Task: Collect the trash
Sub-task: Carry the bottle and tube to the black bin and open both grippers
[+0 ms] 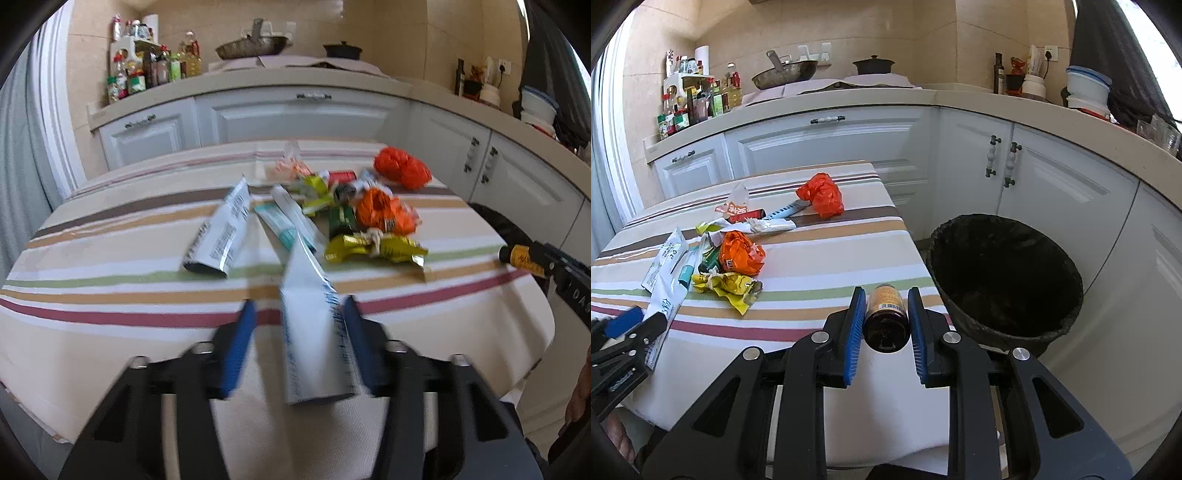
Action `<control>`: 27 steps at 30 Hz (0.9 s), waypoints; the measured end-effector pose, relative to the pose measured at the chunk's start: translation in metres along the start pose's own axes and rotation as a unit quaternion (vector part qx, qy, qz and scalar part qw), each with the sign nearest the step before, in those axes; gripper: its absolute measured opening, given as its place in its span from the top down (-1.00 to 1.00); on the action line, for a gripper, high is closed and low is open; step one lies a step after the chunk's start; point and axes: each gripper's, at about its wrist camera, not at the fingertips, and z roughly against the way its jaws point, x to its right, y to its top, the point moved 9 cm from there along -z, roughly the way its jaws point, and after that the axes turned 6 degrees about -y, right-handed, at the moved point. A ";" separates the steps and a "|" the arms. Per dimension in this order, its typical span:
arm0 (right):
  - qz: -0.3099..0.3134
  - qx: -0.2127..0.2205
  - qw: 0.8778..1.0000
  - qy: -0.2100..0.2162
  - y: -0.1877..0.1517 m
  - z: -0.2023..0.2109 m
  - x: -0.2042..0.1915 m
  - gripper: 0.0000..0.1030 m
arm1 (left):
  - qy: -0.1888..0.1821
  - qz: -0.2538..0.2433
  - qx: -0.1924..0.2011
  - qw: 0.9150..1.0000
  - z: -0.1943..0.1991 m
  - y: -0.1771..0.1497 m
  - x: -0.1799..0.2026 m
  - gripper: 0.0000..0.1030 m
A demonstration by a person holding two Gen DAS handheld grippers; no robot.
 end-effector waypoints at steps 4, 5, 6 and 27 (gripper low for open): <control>-0.002 0.003 1.000 -0.002 -0.001 0.003 0.003 0.55 | 0.001 0.000 0.005 1.000 0.002 -0.001 -0.001 0.54; -0.003 0.004 1.000 -0.002 -0.001 0.004 0.003 0.55 | 0.000 -0.001 0.010 1.000 0.004 0.000 -0.001 0.57; -0.004 0.006 1.000 -0.002 0.000 0.005 0.003 0.55 | -0.001 -0.003 0.013 1.000 0.007 0.001 0.000 0.59; -0.055 0.082 0.993 -0.066 0.078 -0.002 0.093 0.56 | -0.129 -0.076 0.078 0.986 -0.011 0.121 0.145 0.59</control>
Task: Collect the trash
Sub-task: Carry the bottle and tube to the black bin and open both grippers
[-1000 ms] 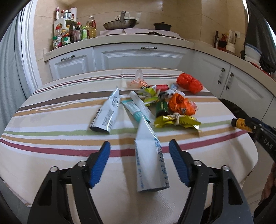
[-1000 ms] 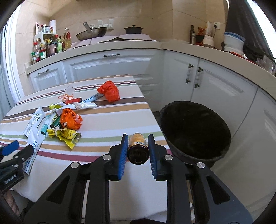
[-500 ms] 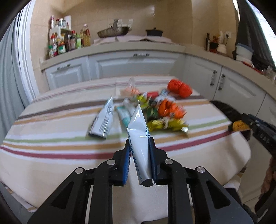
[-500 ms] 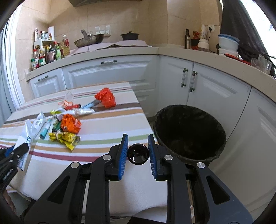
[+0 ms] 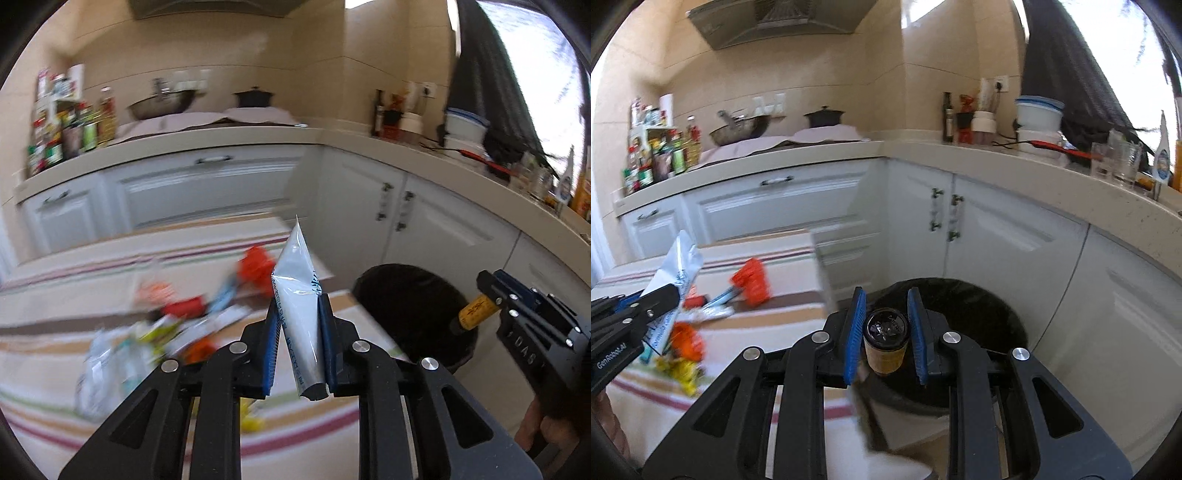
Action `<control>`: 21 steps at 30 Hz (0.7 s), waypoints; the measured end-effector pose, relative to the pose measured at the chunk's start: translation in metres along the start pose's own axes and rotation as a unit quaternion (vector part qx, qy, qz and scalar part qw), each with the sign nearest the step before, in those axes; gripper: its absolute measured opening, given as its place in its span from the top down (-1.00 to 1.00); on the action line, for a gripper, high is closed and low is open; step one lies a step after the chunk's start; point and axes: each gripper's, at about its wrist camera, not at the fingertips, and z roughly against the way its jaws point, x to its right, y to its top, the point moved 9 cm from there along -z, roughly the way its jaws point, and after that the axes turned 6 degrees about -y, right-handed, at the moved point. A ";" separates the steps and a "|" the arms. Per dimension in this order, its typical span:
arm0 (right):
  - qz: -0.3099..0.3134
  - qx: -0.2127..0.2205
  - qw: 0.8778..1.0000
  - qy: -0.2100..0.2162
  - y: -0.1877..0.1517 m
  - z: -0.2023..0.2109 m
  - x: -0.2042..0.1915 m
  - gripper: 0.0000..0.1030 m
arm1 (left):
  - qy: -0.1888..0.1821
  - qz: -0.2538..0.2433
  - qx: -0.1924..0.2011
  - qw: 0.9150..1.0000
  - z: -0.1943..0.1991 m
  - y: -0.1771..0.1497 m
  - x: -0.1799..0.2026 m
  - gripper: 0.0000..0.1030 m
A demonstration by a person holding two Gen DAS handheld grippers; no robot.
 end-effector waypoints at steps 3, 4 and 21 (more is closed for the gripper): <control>-0.012 -0.004 1.000 -0.011 0.004 -0.020 0.020 0.56 | -0.019 -0.016 -0.008 1.000 -0.030 0.012 0.024 0.59; -0.016 -0.006 1.000 -0.015 0.005 -0.028 0.027 0.56 | -0.023 -0.021 -0.014 0.999 -0.040 0.014 0.031 0.59; -0.037 -0.055 0.997 -0.043 -0.010 -0.129 0.089 0.55 | -0.038 -0.067 -0.118 0.990 -0.167 0.000 0.093 0.44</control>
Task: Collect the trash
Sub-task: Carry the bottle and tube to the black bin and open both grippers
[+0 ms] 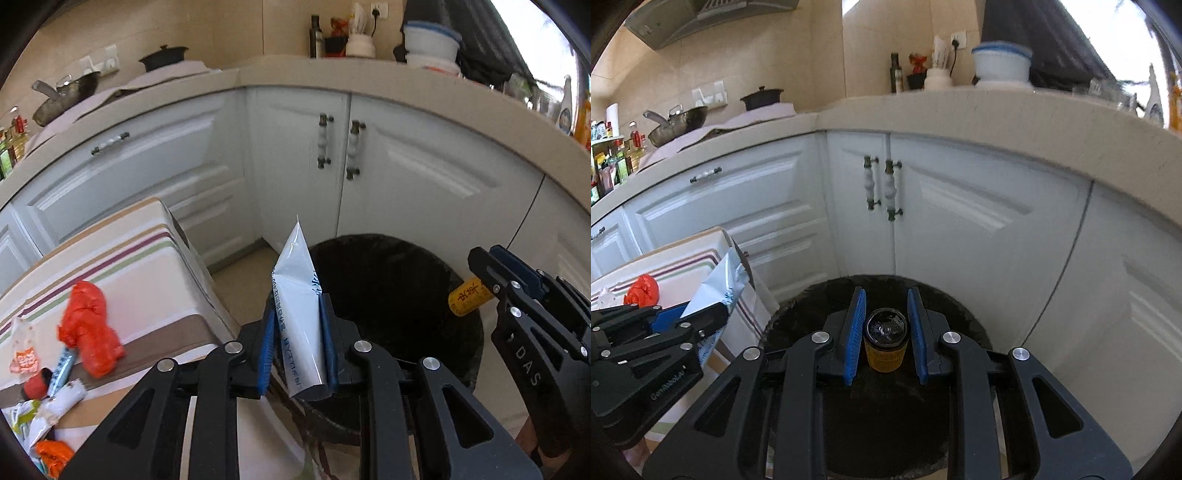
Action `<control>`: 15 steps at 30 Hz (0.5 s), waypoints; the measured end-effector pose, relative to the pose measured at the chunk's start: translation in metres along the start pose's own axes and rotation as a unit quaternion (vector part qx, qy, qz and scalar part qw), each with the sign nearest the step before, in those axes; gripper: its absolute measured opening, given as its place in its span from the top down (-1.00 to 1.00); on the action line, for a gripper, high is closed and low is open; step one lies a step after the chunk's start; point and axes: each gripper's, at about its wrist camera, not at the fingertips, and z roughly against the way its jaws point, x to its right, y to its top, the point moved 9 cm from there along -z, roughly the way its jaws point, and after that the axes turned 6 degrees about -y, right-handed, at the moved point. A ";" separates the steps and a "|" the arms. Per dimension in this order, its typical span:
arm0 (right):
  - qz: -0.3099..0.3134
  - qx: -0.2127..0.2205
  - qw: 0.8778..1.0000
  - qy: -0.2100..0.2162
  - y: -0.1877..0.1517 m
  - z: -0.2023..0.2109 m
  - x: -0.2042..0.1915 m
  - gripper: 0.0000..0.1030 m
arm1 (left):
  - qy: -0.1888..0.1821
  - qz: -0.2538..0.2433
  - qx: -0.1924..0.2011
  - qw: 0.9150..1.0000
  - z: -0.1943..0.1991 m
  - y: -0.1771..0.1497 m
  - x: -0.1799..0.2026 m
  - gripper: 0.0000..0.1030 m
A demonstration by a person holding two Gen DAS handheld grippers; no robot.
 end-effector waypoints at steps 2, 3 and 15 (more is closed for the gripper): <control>-0.001 -0.003 1.000 -0.004 -0.002 -0.007 0.001 0.55 | 0.002 0.003 -0.007 1.000 -0.007 -0.001 0.000 0.19; -0.002 -0.004 1.000 -0.005 -0.002 -0.010 0.002 0.51 | 0.004 0.004 -0.007 1.000 -0.009 0.000 0.000 0.08; -0.003 -0.006 1.000 -0.012 0.000 -0.006 0.002 0.25 | 0.018 0.024 0.016 0.999 0.008 0.005 -0.011 -0.05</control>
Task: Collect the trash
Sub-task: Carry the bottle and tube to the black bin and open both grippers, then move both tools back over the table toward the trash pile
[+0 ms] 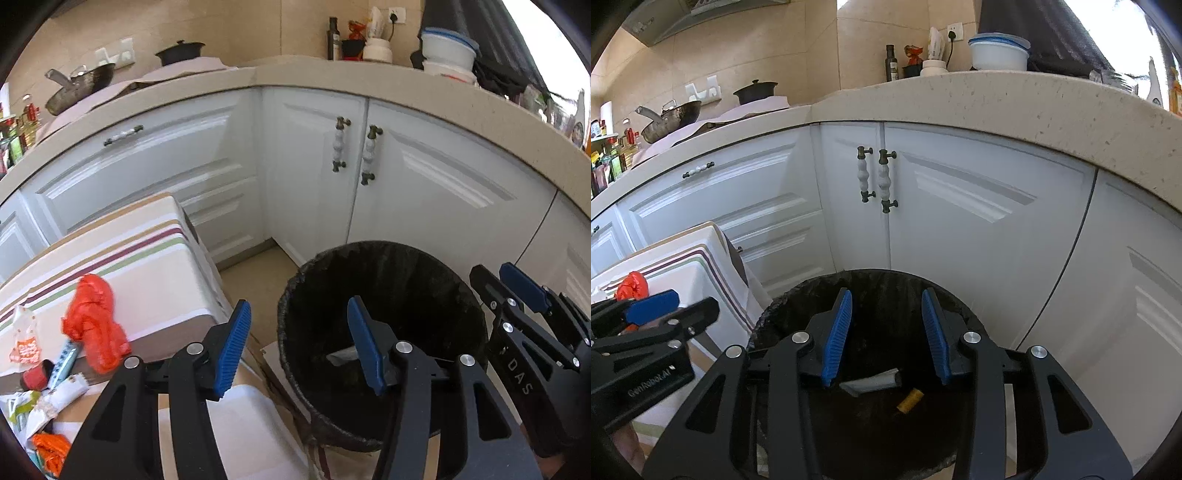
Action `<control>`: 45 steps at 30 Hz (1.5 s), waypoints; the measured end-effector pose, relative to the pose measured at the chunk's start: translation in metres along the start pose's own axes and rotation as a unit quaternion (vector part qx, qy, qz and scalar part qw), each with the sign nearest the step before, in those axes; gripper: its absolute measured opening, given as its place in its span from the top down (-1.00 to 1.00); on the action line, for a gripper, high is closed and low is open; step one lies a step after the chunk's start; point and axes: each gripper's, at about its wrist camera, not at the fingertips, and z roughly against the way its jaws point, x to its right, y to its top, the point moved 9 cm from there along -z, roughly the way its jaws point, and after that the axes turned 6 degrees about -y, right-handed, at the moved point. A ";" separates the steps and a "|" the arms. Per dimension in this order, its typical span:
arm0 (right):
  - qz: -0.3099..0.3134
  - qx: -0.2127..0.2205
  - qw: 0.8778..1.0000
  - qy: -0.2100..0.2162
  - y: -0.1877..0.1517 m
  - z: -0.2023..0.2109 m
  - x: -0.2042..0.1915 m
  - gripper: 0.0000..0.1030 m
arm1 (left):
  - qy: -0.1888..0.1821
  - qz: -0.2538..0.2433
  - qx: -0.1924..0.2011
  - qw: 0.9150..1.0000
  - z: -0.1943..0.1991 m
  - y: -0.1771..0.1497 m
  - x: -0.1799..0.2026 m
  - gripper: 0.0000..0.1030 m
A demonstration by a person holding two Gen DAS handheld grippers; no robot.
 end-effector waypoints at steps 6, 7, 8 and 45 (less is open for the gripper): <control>0.006 0.005 1.000 0.011 0.002 0.020 -0.015 0.24 | 0.009 0.010 0.021 1.000 0.031 0.000 -0.016 -0.05; 0.007 0.006 1.000 0.014 0.002 0.025 -0.019 0.24 | 0.011 0.012 0.024 1.000 0.036 -0.001 -0.020 -0.05; 0.008 0.006 1.000 0.016 0.002 0.028 -0.022 0.24 | 0.015 0.015 0.028 0.999 0.043 -0.002 -0.025 -0.05; 0.176 -0.054 0.954 0.238 -0.110 0.171 -0.279 -0.04 | 0.234 0.213 0.013 0.948 0.212 -0.174 -0.294 -0.24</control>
